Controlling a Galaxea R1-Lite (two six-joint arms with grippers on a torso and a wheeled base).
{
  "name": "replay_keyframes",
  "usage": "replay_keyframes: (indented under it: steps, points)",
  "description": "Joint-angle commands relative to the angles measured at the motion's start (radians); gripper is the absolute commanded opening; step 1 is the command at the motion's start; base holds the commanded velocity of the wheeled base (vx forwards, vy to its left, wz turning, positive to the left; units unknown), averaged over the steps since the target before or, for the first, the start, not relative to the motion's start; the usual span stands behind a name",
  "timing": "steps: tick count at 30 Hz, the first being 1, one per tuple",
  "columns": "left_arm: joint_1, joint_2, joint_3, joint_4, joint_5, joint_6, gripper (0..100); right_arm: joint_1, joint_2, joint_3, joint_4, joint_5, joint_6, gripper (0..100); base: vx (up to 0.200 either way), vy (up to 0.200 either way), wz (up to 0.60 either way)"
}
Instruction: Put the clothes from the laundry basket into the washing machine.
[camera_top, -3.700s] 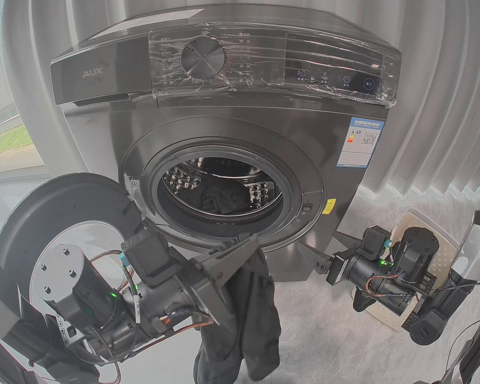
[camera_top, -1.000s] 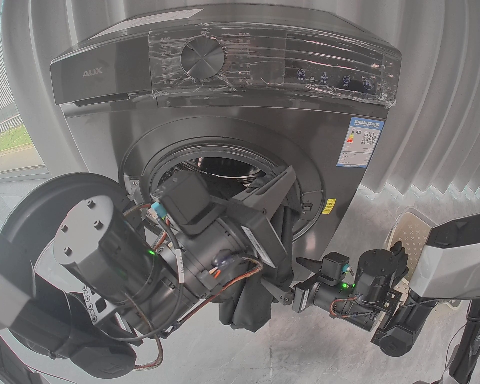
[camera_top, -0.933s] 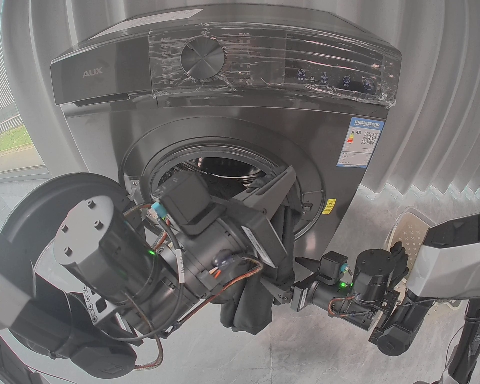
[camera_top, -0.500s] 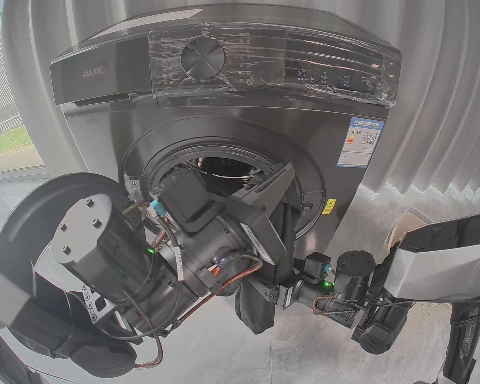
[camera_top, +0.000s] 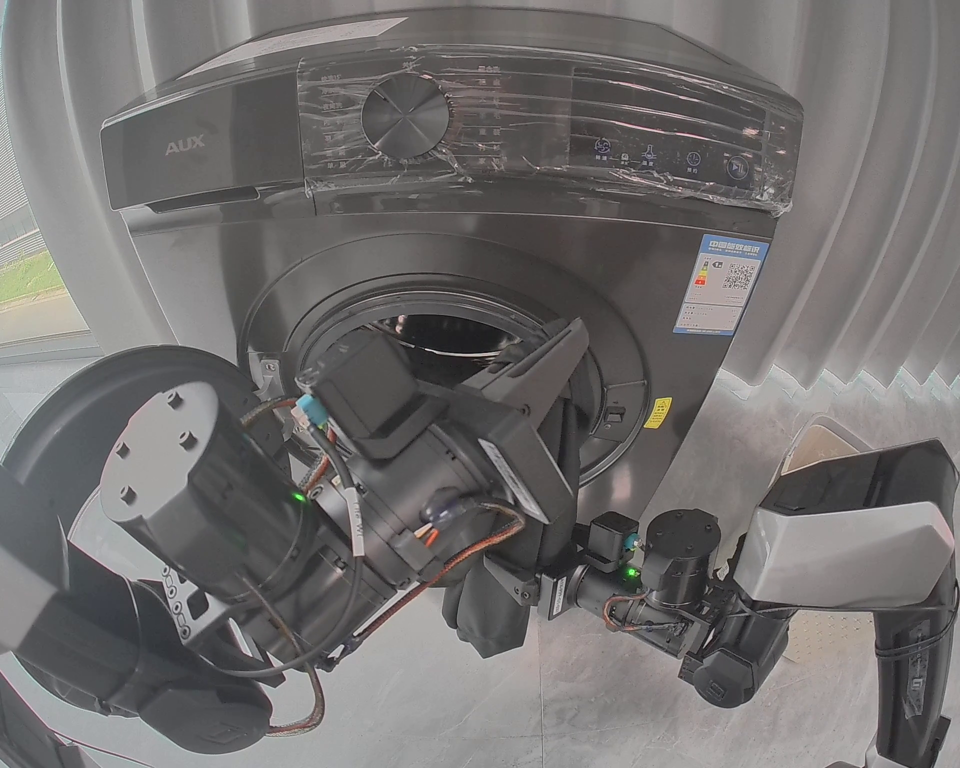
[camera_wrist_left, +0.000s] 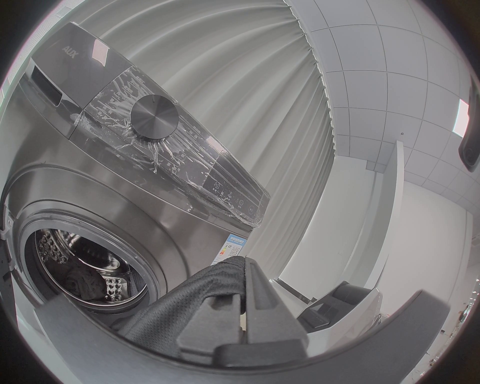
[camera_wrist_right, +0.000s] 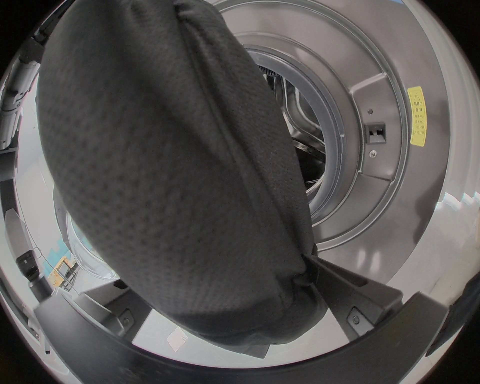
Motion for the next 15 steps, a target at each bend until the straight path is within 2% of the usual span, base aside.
replay_keyframes:
  steps: [1, 8, 9, 15]
  points:
    - [-0.001, -0.003, -0.002, 0.0, 0.0, -0.001, 0, -0.002, 0.028, -0.022, 0.0, 0.0, 0.002, 100, 0.0, 0.0, 0.0]
    - [-0.009, -0.016, 0.0, 0.0, -0.001, -0.001, 0, -0.001, 0.031, -0.04, 0.0, -0.006, 0.006, 100, 0.0, 0.0, 0.0]
    - [-0.012, -0.016, 0.0, 0.0, -0.001, -0.001, 0, -0.001, 0.031, -0.039, 0.0, -0.006, 0.008, 0, 0.0, 0.0, 0.0]
    - [-0.013, -0.016, 0.001, 0.0, 0.0, -0.001, 0, 0.002, 0.016, -0.026, -0.002, -0.004, 0.017, 0, 0.0, 0.0, 0.0]
